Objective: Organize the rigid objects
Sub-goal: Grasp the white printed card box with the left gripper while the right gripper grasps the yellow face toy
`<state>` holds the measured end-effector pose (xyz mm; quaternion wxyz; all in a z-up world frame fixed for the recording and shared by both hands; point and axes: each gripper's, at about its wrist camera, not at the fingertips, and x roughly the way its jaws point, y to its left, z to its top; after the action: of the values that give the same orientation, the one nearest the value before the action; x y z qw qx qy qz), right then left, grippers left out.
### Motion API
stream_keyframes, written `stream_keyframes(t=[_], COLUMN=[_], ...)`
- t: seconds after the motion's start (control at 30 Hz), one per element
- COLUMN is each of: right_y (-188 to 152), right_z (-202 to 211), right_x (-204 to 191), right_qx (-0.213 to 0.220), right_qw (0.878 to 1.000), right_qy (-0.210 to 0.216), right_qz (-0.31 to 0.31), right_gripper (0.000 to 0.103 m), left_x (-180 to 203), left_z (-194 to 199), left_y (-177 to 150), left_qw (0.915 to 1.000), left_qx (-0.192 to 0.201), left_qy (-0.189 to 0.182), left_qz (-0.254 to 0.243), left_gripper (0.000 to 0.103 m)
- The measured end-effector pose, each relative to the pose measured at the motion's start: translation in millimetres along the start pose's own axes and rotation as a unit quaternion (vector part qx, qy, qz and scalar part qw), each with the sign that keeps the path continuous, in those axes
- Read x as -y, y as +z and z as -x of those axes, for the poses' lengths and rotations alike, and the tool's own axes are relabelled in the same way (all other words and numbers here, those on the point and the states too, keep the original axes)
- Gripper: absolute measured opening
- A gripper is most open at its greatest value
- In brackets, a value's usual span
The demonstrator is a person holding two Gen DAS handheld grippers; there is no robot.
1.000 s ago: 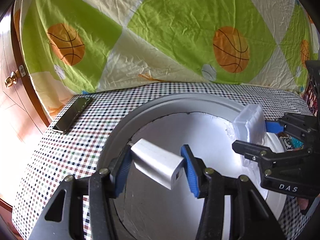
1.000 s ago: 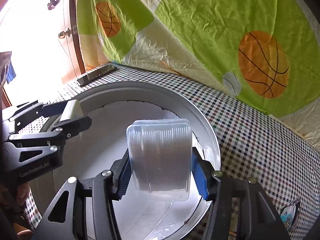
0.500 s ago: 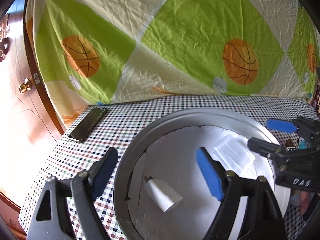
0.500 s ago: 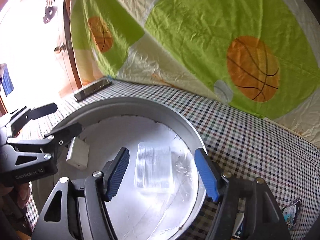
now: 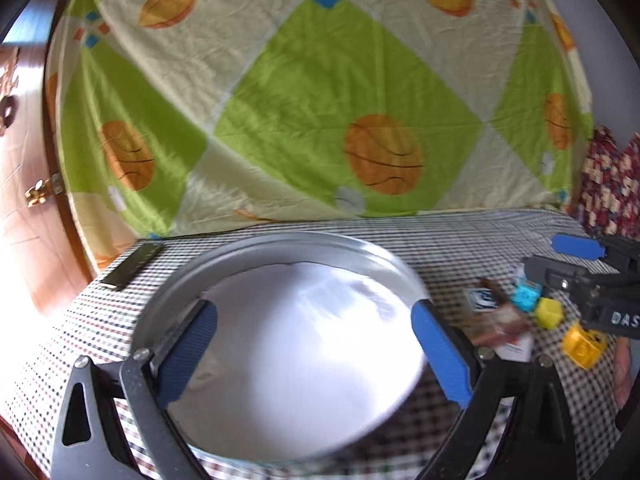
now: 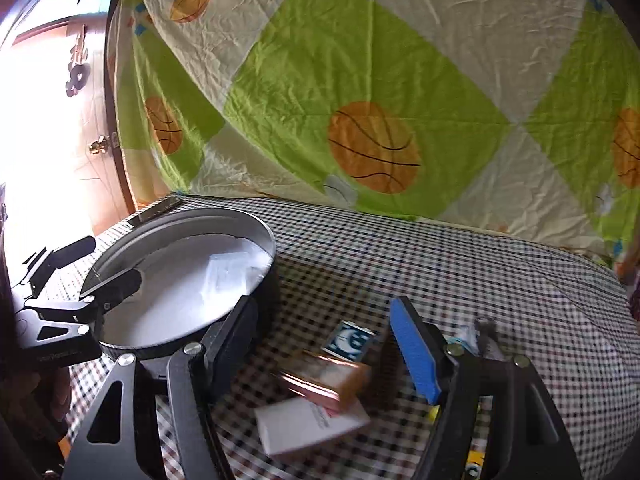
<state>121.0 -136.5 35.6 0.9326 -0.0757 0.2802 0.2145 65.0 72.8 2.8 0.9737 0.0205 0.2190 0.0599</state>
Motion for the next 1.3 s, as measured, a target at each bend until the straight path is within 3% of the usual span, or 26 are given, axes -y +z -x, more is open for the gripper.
stream_keyframes(t=[0.23, 0.4, 0.5, 0.7, 0.83, 1.0, 1.17, 1.23, 1.3], right_y=[-48, -79, -83, -90, -92, -94, -97, -96, -95], right_z=[27, 28, 29, 13, 5, -1, -4, -6, -8], right_x=[55, 78, 89, 85, 81, 83, 81, 80, 81], right_qx=[-0.03, -0.064, -0.065, -0.108, -0.131, -0.147, -0.153, -0.154, -0.155], right_qw=[0.998, 0.996, 0.995, 0.992, 0.99, 0.987, 0.987, 0.987, 0.986], right_qy=[-0.051, -0.052, -0.031, -0.021, -0.025, -0.024, -0.022, -0.015, -0.01], right_qz=[-0.017, -0.043, -0.071, -0.06, -0.052, -0.055, -0.046, -0.048, -0.054], right_gripper=[0.071, 0.071, 0.071, 0.071, 0.071, 0.058, 0.054, 0.045, 0.045], left_x=[69, 104, 121, 131, 134, 138, 145, 144, 143], left_z=[5, 0, -4, -24, -39, -51, -65, -71, -78], left_y=[-13, -20, -25, -26, -29, -31, -32, -34, -36], left_qw=[0.9971, 0.9927, 0.9886, 0.9801, 0.9708, 0.9637, 0.9568, 0.9551, 0.9491], left_qx=[-0.012, -0.03, -0.044, -0.092, -0.131, -0.157, -0.183, -0.197, -0.214], left_qy=[-0.067, -0.097, -0.115, -0.153, -0.184, -0.2, -0.206, -0.205, -0.217], left_qz=[-0.034, -0.064, -0.087, -0.087, -0.081, -0.081, -0.091, -0.085, -0.079], left_gripper=[0.099, 0.099, 0.099, 0.093, 0.072, 0.069, 0.069, 0.069, 0.062])
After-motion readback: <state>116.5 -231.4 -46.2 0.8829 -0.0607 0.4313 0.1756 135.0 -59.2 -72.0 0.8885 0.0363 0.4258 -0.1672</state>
